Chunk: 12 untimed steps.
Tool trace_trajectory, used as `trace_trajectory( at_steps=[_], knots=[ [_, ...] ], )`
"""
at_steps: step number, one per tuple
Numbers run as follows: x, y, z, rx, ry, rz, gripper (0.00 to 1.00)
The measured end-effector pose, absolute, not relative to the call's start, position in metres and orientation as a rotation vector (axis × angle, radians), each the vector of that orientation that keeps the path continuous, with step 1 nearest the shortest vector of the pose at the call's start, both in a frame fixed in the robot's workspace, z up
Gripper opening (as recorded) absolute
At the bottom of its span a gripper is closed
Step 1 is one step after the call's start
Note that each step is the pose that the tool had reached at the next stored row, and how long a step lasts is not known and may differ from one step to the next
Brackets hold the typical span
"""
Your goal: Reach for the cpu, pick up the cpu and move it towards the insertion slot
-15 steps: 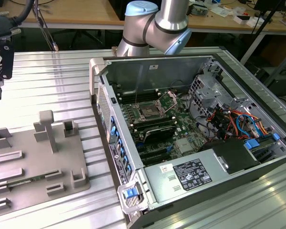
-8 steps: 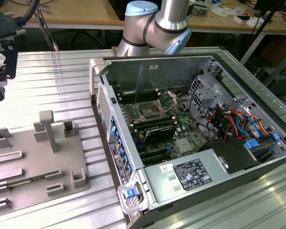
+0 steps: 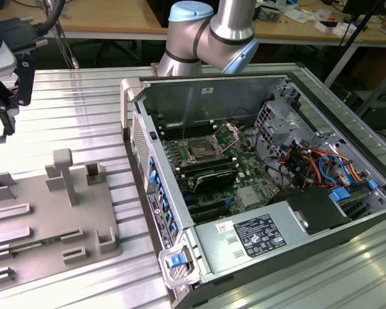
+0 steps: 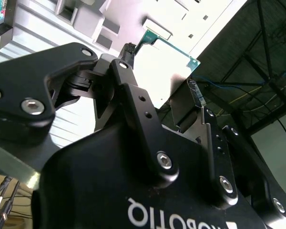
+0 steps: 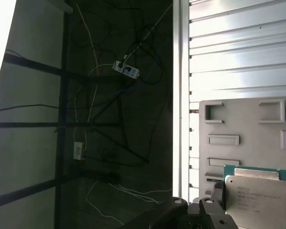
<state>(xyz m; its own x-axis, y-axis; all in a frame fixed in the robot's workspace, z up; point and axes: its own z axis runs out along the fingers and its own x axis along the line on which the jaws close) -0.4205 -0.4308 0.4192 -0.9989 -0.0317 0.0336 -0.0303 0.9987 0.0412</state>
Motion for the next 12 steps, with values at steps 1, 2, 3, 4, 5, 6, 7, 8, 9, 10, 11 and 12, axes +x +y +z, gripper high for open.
trace_trajectory(
  at_steps=[1,2,3,4,5,6,7,8,9,10,11,12],
  knots=[
    [-0.419,-0.431,0.419,0.048,-3.106,-0.063,0.55],
    [-0.418,-0.431,0.419,0.048,-3.106,-0.063,0.55],
    [-0.417,-0.431,0.419,0.048,-3.106,-0.063,0.55],
    [-0.416,-0.431,0.419,0.048,-3.106,-0.063,0.55],
    [-0.415,-0.431,0.419,0.048,-3.106,-0.063,0.55],
    [-0.414,-0.431,0.419,0.048,-3.106,-0.063,0.55],
    [-0.412,-0.431,0.419,0.048,-3.106,-0.063,0.55],
    [-0.410,-0.431,0.419,0.048,-3.106,-0.063,0.55],
    [-0.408,-0.431,0.419,0.048,-3.106,-0.063,0.55],
    [-0.405,-0.431,0.419,0.048,-3.106,-0.063,0.55],
    [-0.404,-0.431,0.419,0.048,-3.106,-0.063,0.55],
    [-0.403,-0.431,0.419,0.048,-3.106,-0.063,0.55]
  ],
)
